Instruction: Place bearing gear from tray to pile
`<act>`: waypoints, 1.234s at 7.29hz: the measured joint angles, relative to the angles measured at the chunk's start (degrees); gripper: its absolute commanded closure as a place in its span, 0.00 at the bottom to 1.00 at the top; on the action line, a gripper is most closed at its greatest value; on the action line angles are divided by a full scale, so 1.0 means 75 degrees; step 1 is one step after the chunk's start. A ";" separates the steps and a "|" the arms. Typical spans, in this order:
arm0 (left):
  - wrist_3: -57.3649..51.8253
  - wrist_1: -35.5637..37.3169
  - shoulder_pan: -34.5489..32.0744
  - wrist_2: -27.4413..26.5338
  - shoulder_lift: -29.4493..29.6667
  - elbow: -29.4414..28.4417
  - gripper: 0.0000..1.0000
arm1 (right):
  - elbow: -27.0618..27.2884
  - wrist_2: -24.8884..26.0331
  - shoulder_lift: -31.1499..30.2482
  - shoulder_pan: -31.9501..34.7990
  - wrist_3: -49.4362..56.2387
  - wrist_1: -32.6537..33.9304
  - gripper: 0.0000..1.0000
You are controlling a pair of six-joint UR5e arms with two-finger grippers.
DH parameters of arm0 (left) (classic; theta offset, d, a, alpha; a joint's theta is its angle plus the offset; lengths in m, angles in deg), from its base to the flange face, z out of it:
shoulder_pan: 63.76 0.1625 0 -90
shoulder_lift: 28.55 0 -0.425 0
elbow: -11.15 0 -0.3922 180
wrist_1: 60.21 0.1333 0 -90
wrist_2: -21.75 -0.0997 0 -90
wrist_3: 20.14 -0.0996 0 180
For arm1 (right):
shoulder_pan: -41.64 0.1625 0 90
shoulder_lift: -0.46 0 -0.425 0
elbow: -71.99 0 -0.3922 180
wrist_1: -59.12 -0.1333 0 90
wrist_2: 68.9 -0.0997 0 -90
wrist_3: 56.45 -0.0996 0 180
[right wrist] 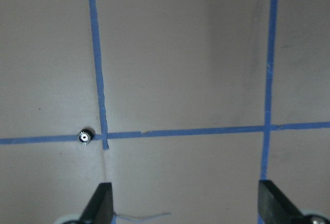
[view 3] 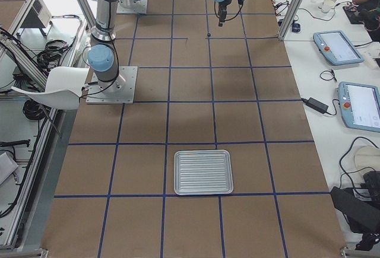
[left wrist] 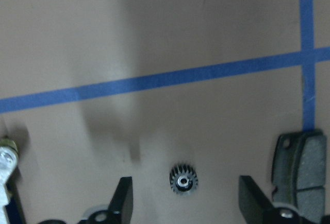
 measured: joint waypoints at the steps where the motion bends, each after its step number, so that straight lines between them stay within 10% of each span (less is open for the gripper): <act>1: 0.0514 -0.1099 -0.0492 0.0285 -0.0149 -0.0739 0.00 | -0.0170 0.0007 -0.0540 -0.0270 0.0696 -0.0553 0.00; 5: 0.4916 -0.2367 -0.3836 0.0423 -0.0146 -0.1704 0.00 | 0.0453 0.0005 -0.1935 -0.0869 0.2086 -0.0901 0.00; 9: 0.7931 0.1022 -0.5976 0.0249 0.0348 -0.0047 0.00 | 0.0741 0.0012 -0.2126 -0.0918 0.2103 -0.0446 0.00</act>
